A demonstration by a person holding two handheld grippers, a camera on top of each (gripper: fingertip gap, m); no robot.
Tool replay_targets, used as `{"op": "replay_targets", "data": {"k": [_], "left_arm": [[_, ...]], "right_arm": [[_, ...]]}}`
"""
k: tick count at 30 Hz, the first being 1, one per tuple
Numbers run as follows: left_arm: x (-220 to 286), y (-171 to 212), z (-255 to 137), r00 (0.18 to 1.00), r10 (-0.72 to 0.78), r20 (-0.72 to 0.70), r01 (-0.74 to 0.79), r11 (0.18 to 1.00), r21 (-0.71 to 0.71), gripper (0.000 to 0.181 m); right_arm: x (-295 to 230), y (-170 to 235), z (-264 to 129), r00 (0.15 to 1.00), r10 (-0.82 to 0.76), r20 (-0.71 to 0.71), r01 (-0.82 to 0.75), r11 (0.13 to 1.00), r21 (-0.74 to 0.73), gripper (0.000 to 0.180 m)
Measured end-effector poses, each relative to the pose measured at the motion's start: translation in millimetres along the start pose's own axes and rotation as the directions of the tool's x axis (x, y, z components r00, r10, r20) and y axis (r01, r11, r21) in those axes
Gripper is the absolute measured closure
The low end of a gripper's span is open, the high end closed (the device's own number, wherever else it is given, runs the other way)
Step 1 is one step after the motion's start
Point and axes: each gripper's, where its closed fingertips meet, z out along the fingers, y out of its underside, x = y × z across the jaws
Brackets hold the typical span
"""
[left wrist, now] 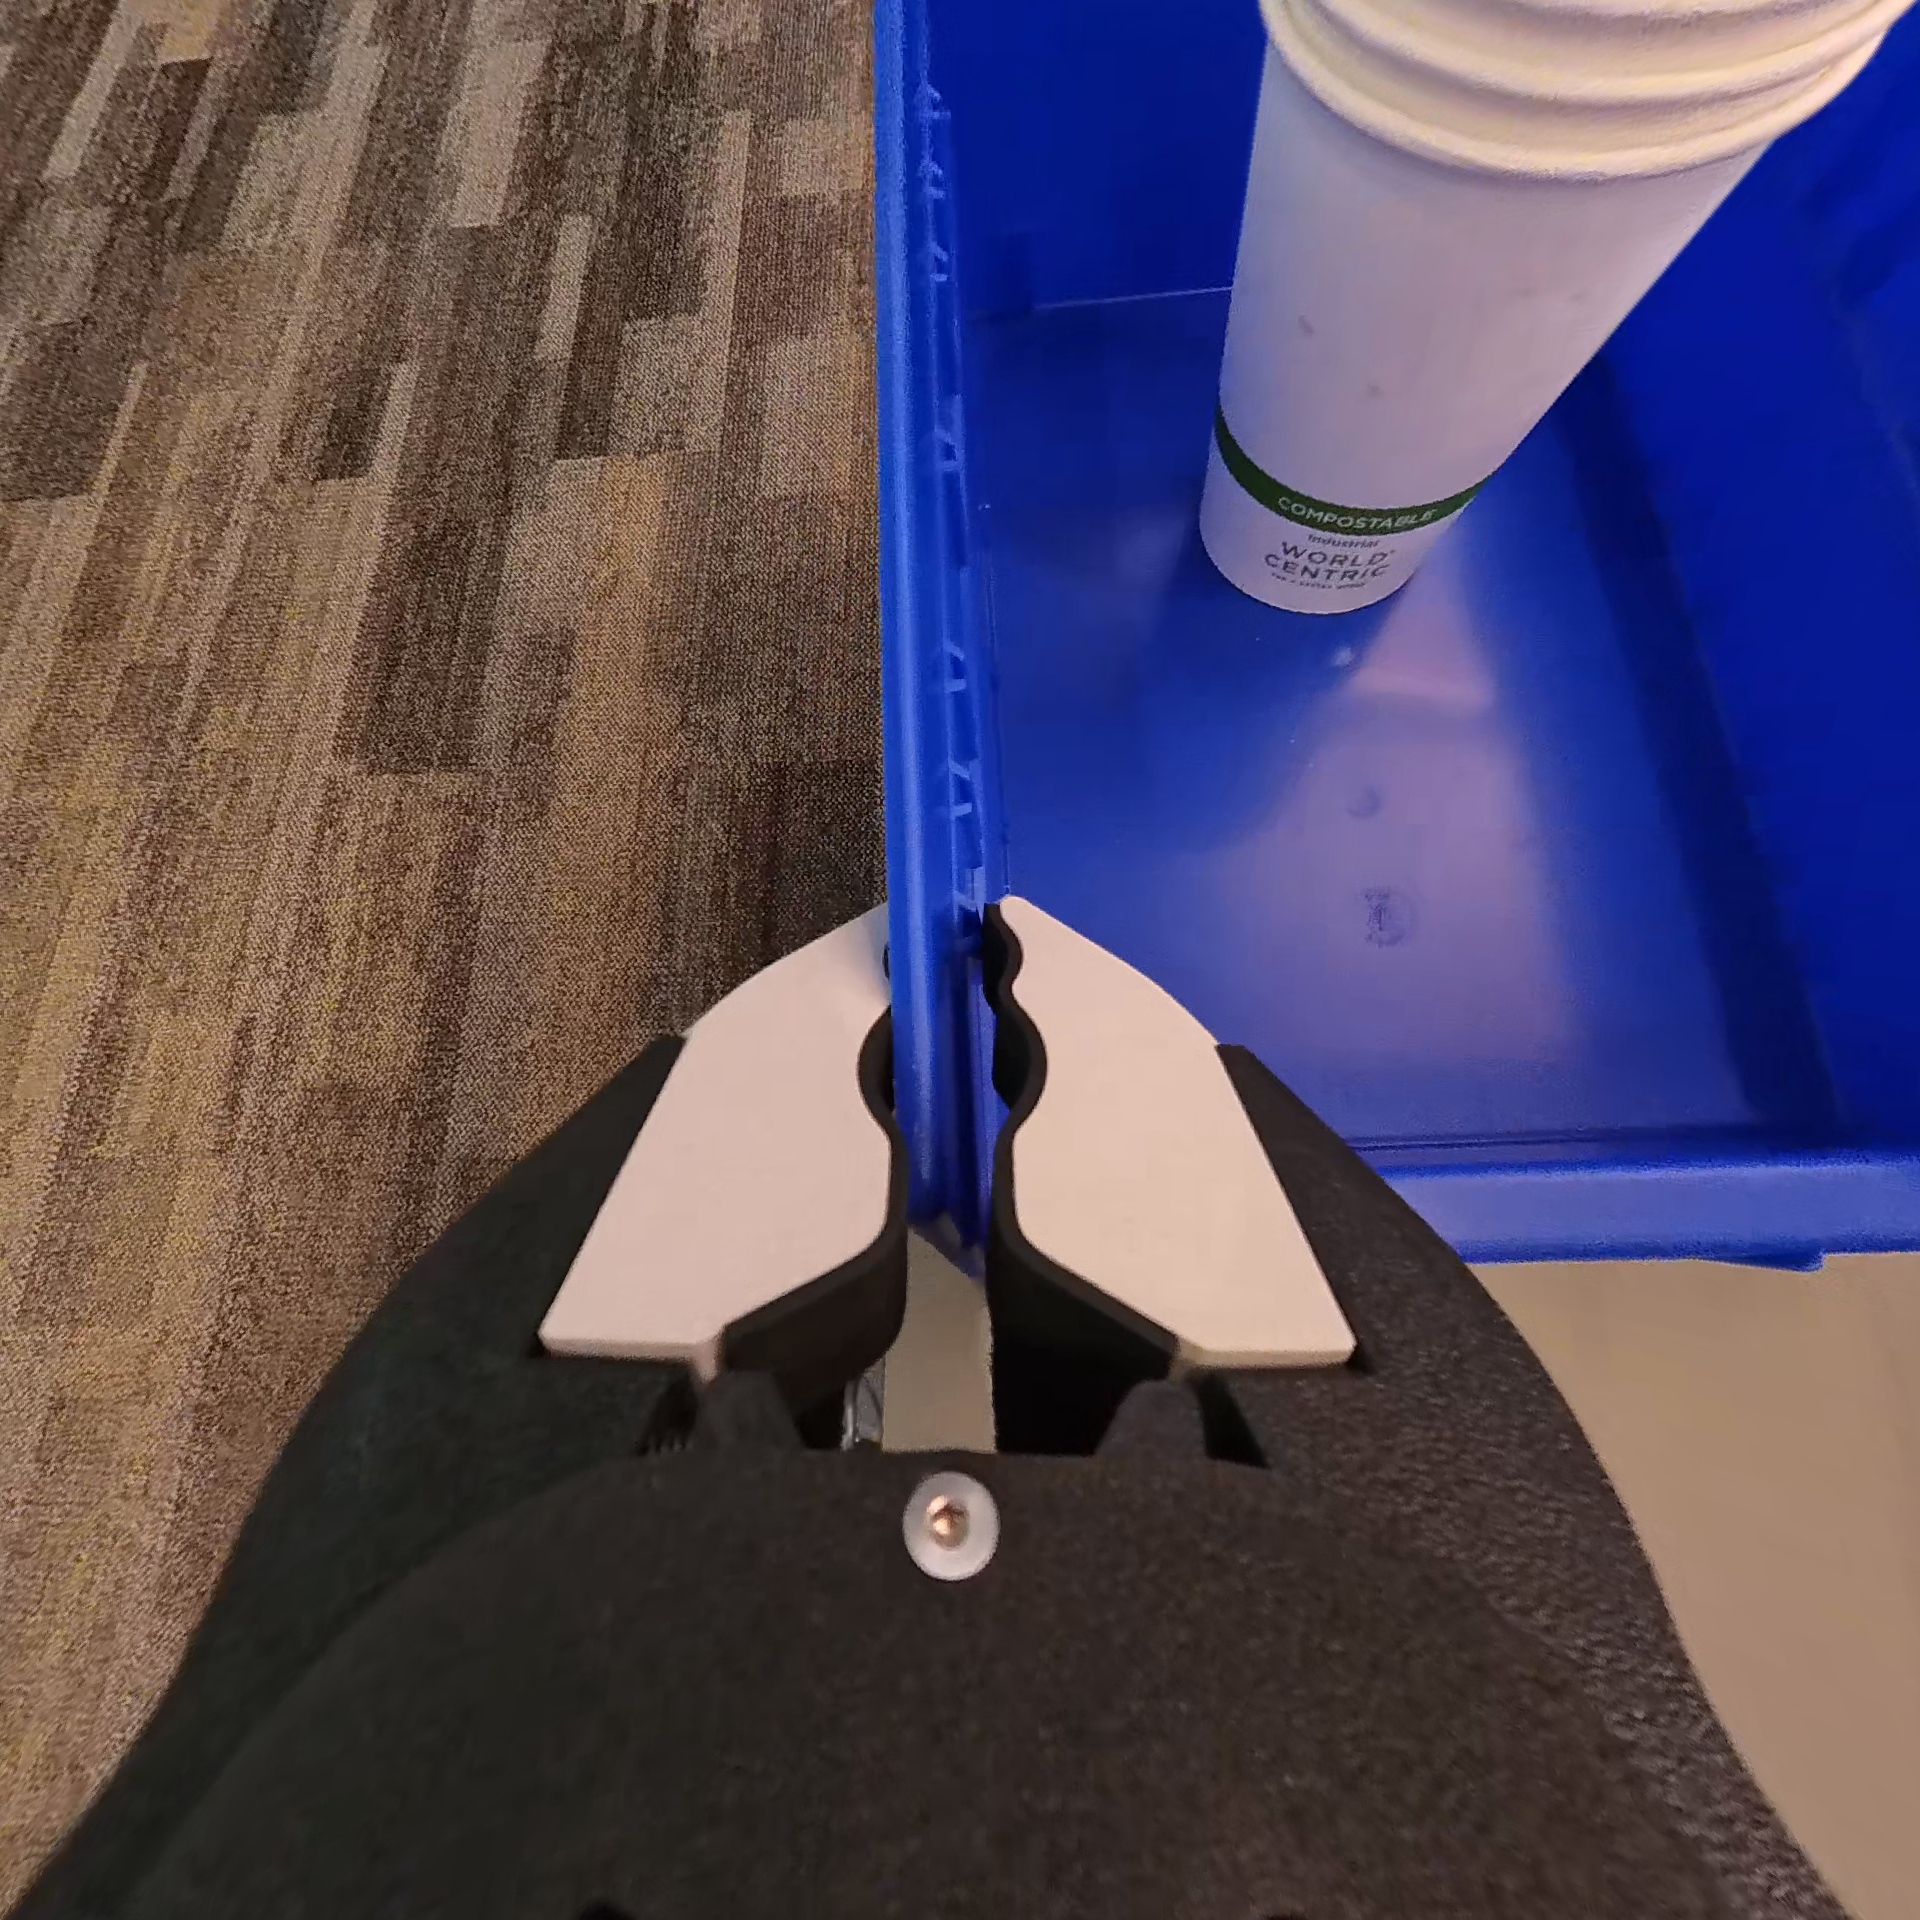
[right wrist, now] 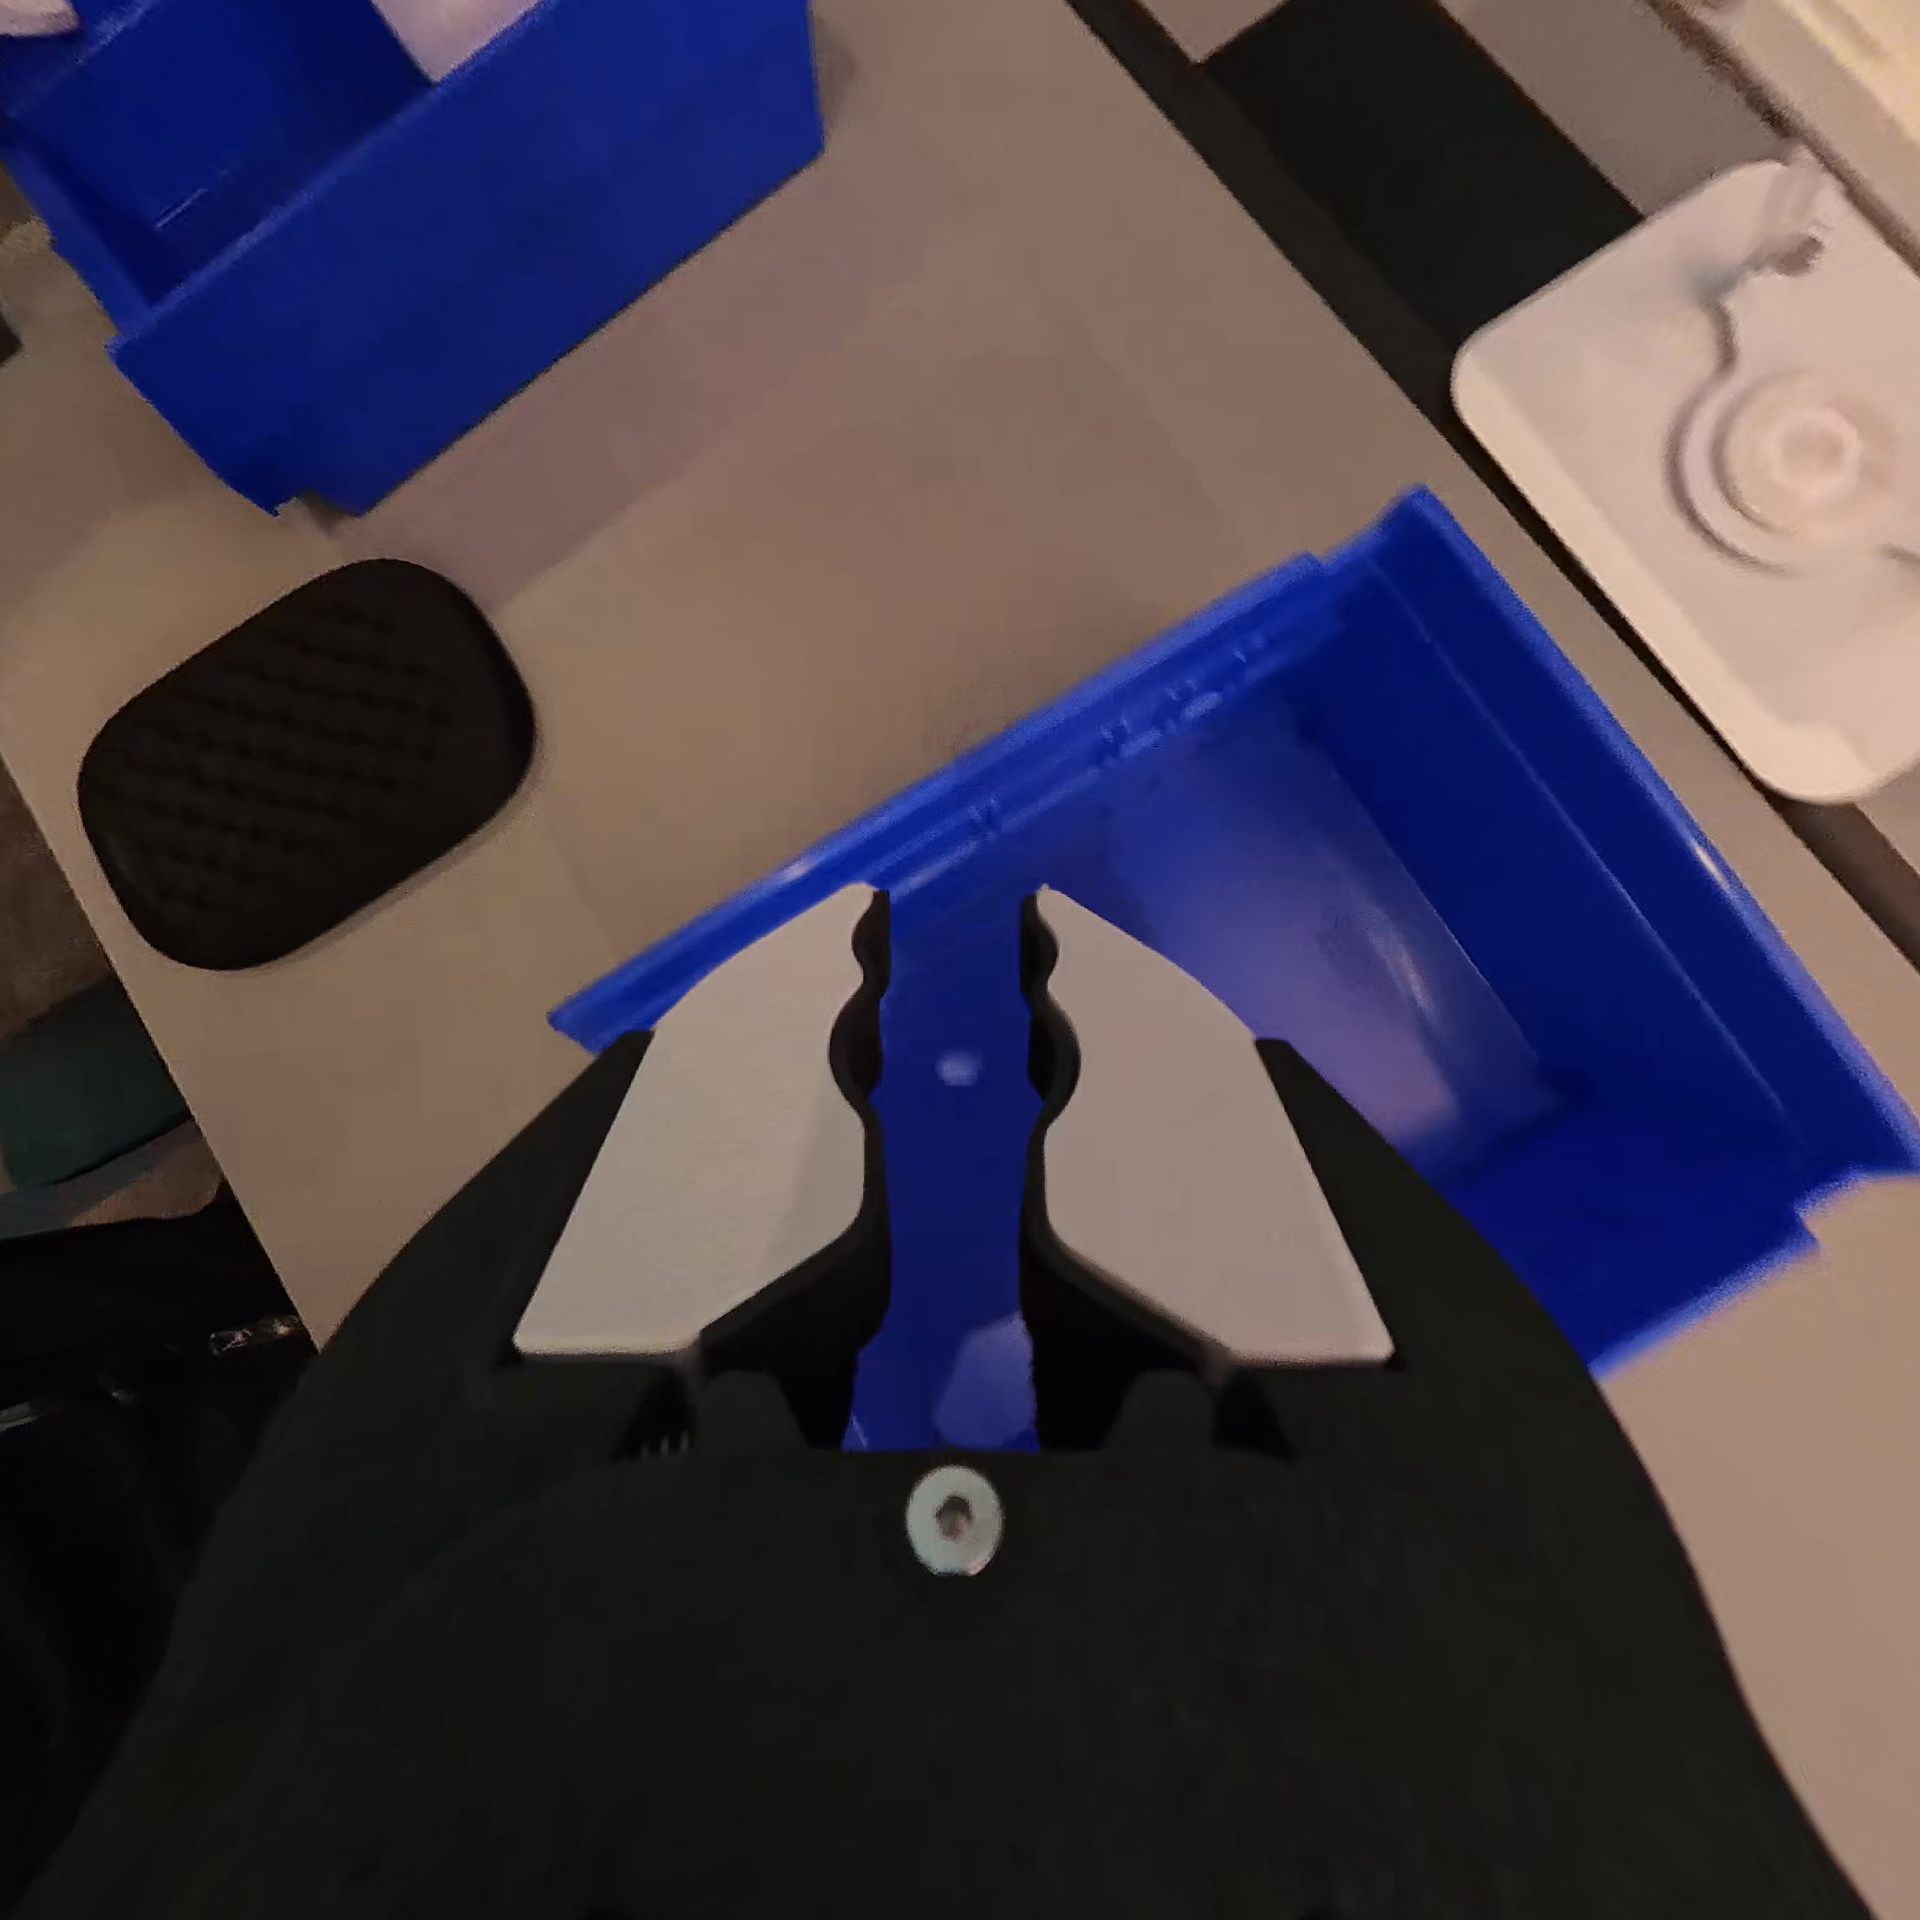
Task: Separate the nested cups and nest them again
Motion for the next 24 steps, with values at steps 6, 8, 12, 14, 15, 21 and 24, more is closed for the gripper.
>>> {"op": "replay_targets", "data": {"k": [6, 8, 12, 14, 15, 21, 24], "left_arm": [[-5.4, -1.0, 1.8, 1.0, 0.002, 0.012, -0.002, 1.0, -0.005, 0.169], [-8.5, -0.7, 0.2, 0.999, 0.018, 0.048, -0.017, 1.0, -0.003, 0.162], [-14.4, -14.5, -30.0, 0.979, 0.1, 0.18, -0.108, 0.993, 0.04, 0.131], [-1.3, -33.6, -53.9, 0.959, 0.172, 0.224, -0.19, 0.98, 0.064, 0.13], [8.7, -44.1, -64.5, 0.938, 0.236, 0.255, -0.257, 0.965, 0.055, 0.132], [67.2, -109.2, -105.5, 0.535, 0.617, 0.577, -0.658, 0.733, -0.173, 0.149], [107.0, -132.1, -111.1, 0.386, 0.684, 0.619, -0.758, 0.618, -0.211, 0.16]], "right_arm": [[31.0, 43.8, -39.5, 0.993, 0.115, -0.027, -0.113, 0.992, 0.062, 0.156], [37.2, 56.2, -46.3, 0.99, 0.141, -0.028, -0.139, 0.988, 0.071, 0.156], [44.6, 77.5, -54.5, 0.985, 0.171, -0.03, -0.168, 0.982, 0.082, 0.156], [47.8, 85.3, -56.6, 0.984, 0.176, -0.032, -0.173, 0.982, 0.08, 0.155], [49.7, 88.3, -56.9, 0.983, 0.18, -0.034, -0.177, 0.981, 0.079, 0.155], [55.0, 98.6, -47.0, 0.977, 0.212, 0.011, -0.212, 0.975, 0.066, 0.153], [54.8, 105.5, -42.1, 0.973, 0.229, 0.03, -0.23, 0.972, 0.042, 0.152]]}}
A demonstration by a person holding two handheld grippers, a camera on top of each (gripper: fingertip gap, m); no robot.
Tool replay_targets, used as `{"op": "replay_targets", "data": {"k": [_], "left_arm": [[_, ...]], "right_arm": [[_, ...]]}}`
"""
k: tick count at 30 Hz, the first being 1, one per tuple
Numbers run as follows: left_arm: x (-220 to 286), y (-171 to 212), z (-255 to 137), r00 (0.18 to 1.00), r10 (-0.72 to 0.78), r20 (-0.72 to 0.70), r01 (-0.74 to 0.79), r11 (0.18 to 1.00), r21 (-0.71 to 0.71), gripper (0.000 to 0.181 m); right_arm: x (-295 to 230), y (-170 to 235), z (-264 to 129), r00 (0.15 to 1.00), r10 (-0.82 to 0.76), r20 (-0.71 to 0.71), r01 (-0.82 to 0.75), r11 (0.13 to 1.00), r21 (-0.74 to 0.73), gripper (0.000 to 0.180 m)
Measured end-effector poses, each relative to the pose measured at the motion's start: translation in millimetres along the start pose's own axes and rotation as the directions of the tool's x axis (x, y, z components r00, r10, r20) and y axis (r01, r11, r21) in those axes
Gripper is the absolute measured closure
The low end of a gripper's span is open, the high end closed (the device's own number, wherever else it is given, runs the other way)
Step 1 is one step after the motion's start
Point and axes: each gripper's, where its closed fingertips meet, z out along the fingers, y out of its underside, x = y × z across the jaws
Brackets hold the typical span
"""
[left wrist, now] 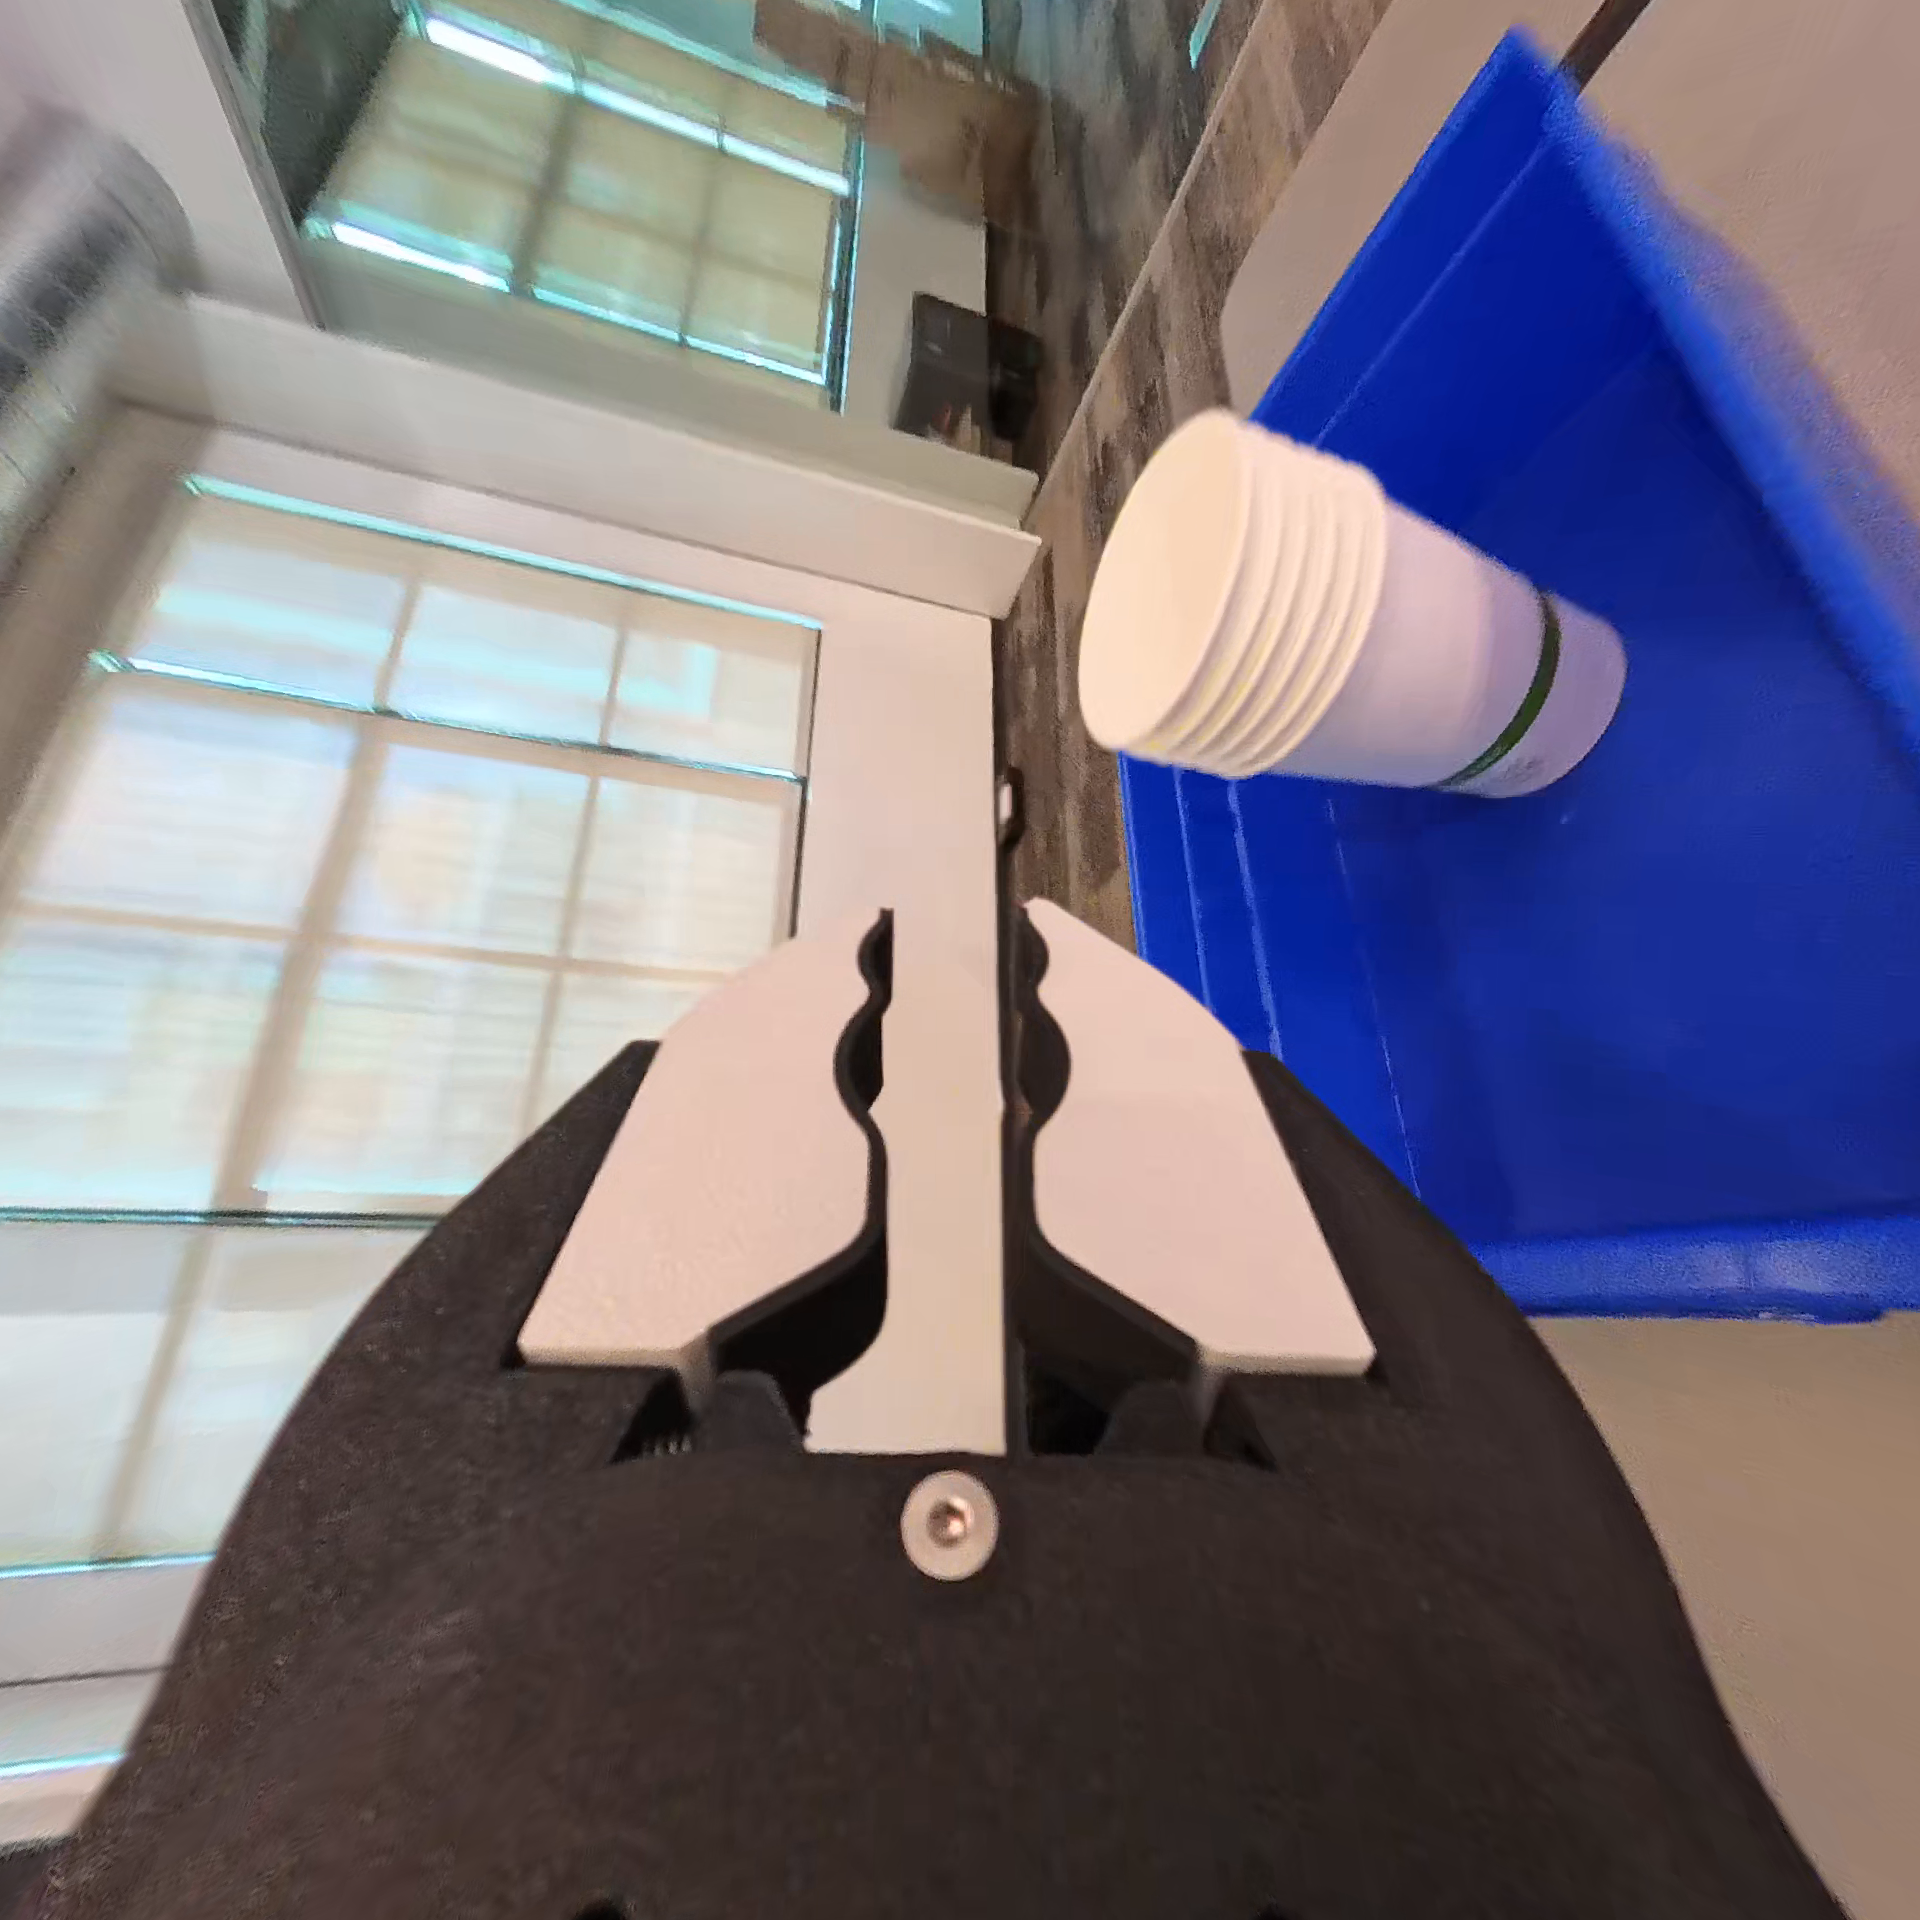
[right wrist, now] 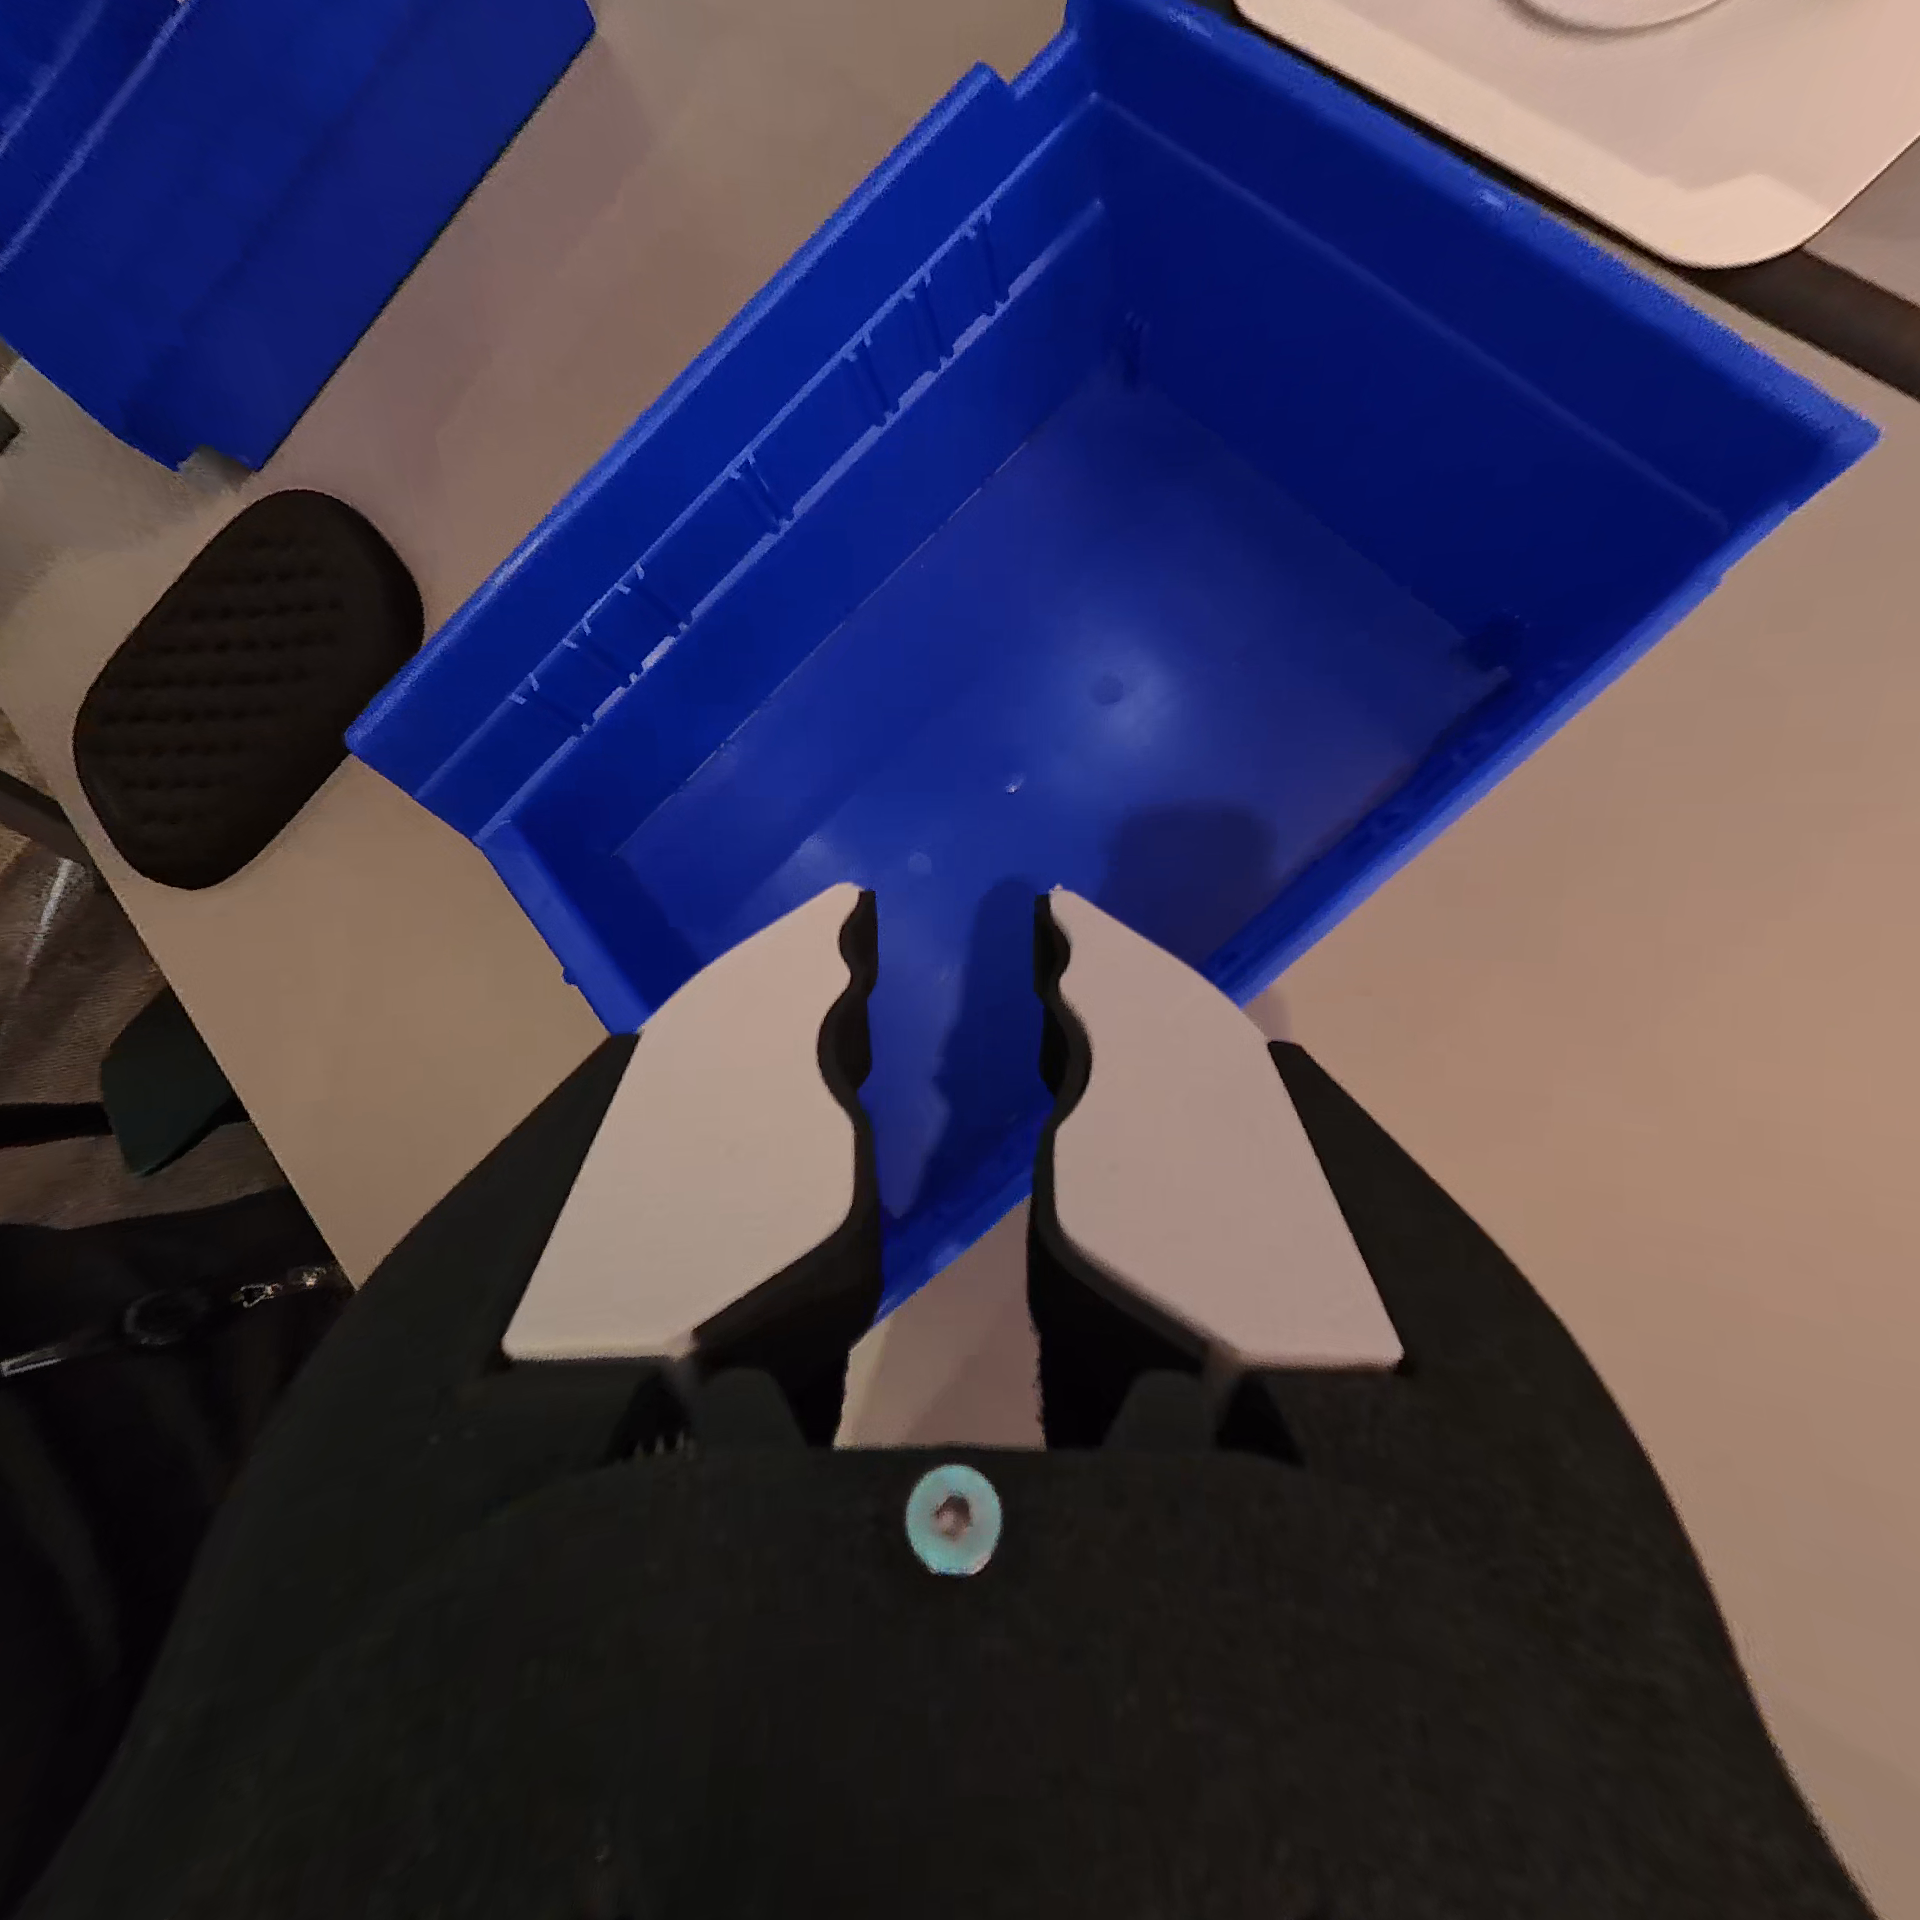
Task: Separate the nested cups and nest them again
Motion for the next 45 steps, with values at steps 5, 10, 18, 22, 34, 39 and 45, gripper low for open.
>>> {"op": "replay_targets", "data": {"k": [5, 10, 18, 22, 34, 39, 45], "left_arm": [[8.5, -45.1, -20.3, 0.996, 0.084, 0.027, -0.086, 0.995, 0.057, 0.16], [24.1, -61.9, -27.5, 0.998, 0.056, -0.017, -0.054, 0.994, 0.09, 0.16], [116.4, -92.5, -81.3, 0.594, -0.424, -0.684, 0.608, 0.793, 0.037, 0.157], [126.6, -117.4, -120.7, 0.302, -0.488, -0.819, 0.814, 0.579, -0.045, 0.146], [146.7, -132.6, -165.4, 0.125, -0.473, -0.872, 0.875, 0.467, -0.129, 0.149], [149.5, -142.2, -177.1, 0.155, -0.454, -0.878, 0.862, 0.497, -0.105, 0.149], [156.9, -153.3, -179.5, 0.227, -0.453, -0.862, 0.834, 0.548, -0.069, 0.15]], "right_arm": [[7.8, 9.9, -4.7, 0.999, 0.022, -0.024, -0.023, 0.999, -0.03, 0.15], [23.9, 10.7, -15.5, 0.989, 0.098, -0.107, -0.099, 0.995, -0.003, 0.147], [43.0, -1.2, -4.2, 0.936, 0.245, -0.252, -0.261, 0.965, -0.033, 0.121], [72.7, 18.8, 11.2, 0.875, 0.218, -0.433, -0.32, 0.931, -0.177, 0.114], [103.7, 53.0, 41.1, 0.884, 0.298, -0.36, -0.425, 0.834, -0.351, 0.174], [144.7, 64.5, 17.5, 0.874, 0.31, -0.374, -0.442, 0.826, -0.35, 0.175], [201.3, 93.4, -25.9, 0.864, 0.335, -0.377, -0.463, 0.822, -0.331, 0.175]]}}
